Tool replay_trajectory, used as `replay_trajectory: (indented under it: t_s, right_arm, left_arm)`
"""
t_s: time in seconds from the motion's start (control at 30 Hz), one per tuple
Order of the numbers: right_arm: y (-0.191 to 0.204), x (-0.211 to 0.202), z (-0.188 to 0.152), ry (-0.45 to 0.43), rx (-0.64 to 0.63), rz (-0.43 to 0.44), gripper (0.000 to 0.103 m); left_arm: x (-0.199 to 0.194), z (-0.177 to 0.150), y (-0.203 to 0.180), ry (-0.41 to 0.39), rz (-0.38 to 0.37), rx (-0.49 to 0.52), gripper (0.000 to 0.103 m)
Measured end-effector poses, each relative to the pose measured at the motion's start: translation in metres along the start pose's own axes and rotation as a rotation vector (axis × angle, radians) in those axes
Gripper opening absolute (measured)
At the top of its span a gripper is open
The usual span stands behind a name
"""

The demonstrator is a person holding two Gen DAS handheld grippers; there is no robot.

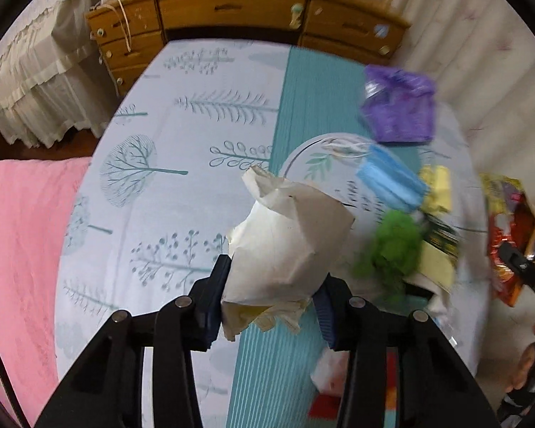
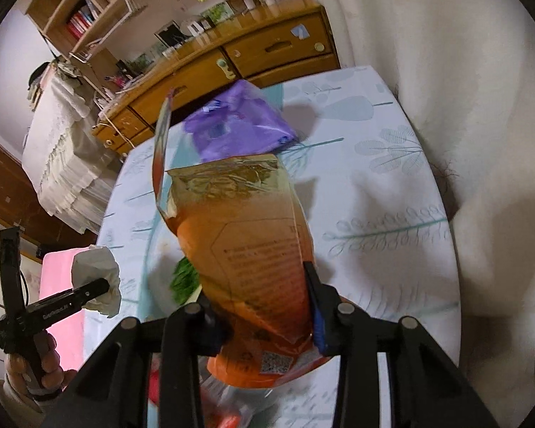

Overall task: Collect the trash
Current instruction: 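Grasp the white tissue with the left tool while the right tool grasps the orange snack bag, then carry tissue and orange bag down over the bin and open both tools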

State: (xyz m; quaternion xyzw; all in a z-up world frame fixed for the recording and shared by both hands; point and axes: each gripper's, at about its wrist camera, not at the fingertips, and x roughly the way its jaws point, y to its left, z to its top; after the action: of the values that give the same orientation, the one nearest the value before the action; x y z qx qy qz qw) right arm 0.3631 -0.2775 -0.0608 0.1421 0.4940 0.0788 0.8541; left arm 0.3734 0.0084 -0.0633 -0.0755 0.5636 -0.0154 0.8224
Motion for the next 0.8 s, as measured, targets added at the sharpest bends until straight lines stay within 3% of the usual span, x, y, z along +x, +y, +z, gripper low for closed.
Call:
replay_trajectory:
  t_s: [0.23, 0.43, 0.8]
  right_arm:
    - [0.045, -0.069, -0.067, -0.087, 0.066, 0.013, 0.036]
    - [0.099, -0.119, -0.148, -0.125, 0.060, 0.022, 0.036]
    - [0.167, -0.174, -0.278, -0.124, 0.027, 0.027, 0.036]
  left_arm:
    - [-0.088, -0.058, 0.017, -0.110, -0.118, 0.063, 0.042]
    - [-0.155, -0.132, 0.040, -0.168, -0.178, 0.157, 0.042]
    - [-0.218, -0.239, 0.068, -0.196, -0.224, 0.304, 0.042]
